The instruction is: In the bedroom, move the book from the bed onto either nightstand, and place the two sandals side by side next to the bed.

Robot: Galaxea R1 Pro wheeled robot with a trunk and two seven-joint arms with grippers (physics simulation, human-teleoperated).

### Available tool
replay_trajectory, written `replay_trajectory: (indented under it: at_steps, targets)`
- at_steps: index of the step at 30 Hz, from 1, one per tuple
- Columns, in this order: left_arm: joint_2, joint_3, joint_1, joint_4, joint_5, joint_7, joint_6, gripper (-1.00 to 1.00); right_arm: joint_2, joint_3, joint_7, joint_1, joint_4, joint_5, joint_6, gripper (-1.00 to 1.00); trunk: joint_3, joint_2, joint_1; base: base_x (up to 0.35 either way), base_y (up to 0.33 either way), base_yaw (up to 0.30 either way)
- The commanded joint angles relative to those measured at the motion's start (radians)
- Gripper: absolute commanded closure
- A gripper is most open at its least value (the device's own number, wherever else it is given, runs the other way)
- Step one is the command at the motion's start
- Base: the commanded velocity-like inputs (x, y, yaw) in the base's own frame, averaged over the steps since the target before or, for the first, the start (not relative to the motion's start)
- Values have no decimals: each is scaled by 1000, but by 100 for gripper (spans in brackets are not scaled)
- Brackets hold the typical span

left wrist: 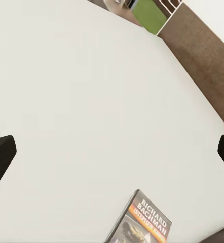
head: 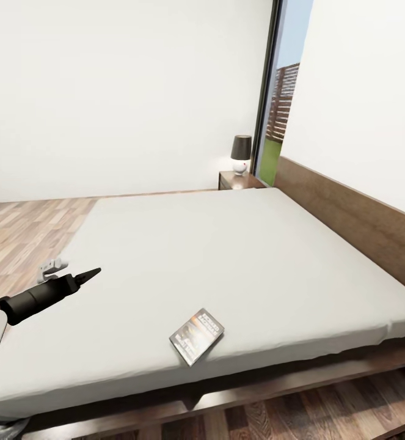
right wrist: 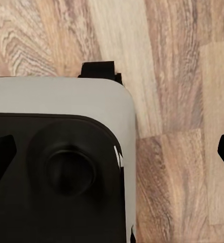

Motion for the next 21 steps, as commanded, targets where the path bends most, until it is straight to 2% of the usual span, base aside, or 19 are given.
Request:
replay_trajectory:
  at_steps: [1, 11, 21]
  targets:
    - [0, 1, -1, 0, 0, -4, 6, -100, 0, -8, 3, -1, 2, 8, -5, -100, -1, 0, 0, -9, 71, 16]
    - [-1, 1, -1, 0, 0, -4, 6, -100, 0, -8, 3, -1, 2, 8, -5, -100, -5, 0, 0, -4, 79, 78]
    - [-1, 1, -2, 0, 0, -4, 6, -100, 0, -8, 3, -1, 2, 8, -5, -100, -8, 0, 0, -1, 22, 75]
